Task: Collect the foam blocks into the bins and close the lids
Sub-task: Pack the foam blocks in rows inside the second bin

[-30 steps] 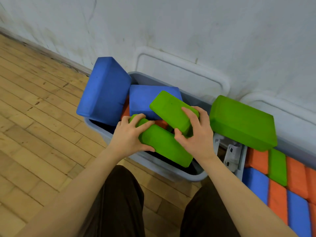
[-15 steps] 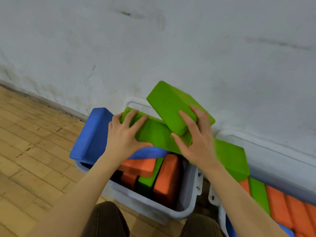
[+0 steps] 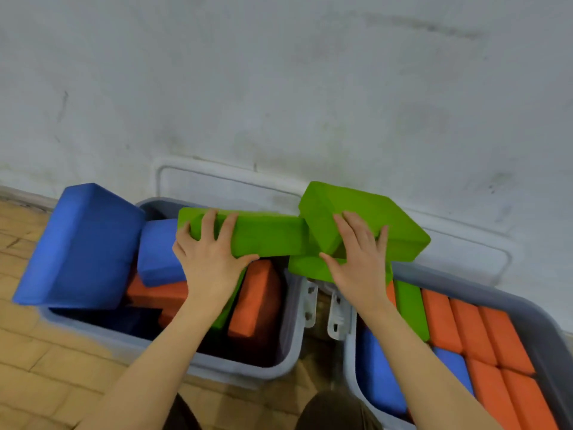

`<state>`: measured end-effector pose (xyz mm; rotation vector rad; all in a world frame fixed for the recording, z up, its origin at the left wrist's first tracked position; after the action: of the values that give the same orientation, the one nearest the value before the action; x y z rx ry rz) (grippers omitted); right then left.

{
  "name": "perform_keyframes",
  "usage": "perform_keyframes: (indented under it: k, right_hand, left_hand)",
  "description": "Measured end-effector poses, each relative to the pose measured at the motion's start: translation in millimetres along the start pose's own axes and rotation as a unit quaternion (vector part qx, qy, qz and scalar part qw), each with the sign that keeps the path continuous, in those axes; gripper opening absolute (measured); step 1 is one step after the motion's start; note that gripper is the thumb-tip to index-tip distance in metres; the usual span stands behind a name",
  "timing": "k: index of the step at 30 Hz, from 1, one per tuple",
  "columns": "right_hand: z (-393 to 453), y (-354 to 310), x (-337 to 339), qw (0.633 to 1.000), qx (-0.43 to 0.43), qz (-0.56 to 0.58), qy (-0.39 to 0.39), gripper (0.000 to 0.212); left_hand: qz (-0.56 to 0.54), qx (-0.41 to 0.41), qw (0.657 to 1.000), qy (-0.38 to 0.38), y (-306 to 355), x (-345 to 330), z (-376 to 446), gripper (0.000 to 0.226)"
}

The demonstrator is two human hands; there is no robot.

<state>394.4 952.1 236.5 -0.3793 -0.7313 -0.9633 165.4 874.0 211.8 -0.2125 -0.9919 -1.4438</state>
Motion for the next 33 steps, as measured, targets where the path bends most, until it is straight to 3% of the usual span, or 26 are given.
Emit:
perform_keyframes:
  k: [5, 7, 15, 20, 23, 33]
  right_hand:
    - [-4.5, -12.9, -45.8, 0.996, 0.027, -0.048, -0.075, 0.086]
    - [-7.8, -25.2, -61.3, 0.992, 0.056, -0.059, -0.101, 0.072]
    - [9.3, -64.5, -63.4, 0.986, 0.0, 0.077, -0.145, 0.073]
    - [42.6, -78.1, -33.7, 0.965, -0.044, 0.249, -0.071, 0.066]
    - [54.2, -63.5, -12.0, 0.963, -0.058, 0.264, 0.0, 0.062]
    - [7.1, 61.8, 24.9, 0.955, -0.193, 0.206, 0.09, 0.061]
  left_hand:
    - [0.033, 0.027, 0.998, 0.035, -30.4, 4.2, -7.1, 0.077]
    - [0.034, 0.023, 0.998, 0.044, -37.4, 7.3, -4.0, 0.076]
    - [-0.006, -0.041, 0.993, 0.109, -43.4, 33.1, -6.7, 0.073]
    - [-0.029, -0.085, 0.982, 0.167, -25.5, 62.3, 9.8, 0.073]
    - [-0.075, -0.103, 0.977, 0.172, -9.7, 68.2, 25.2, 0.07]
    - [-0.218, -0.168, 0.961, 0.016, 107.4, -16.8, 35.2, 0.056]
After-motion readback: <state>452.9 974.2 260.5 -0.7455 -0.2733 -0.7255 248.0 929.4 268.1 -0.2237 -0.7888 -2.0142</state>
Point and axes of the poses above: each hand's wrist, its own z-axis towards the middle knuckle, its own x-axis out of the back of the hand, y = z × x, the point moved 8 cm from there along z, towards the middle knuckle, and after that the axes turned 9 degrees about -z, right-handed, at the moved point
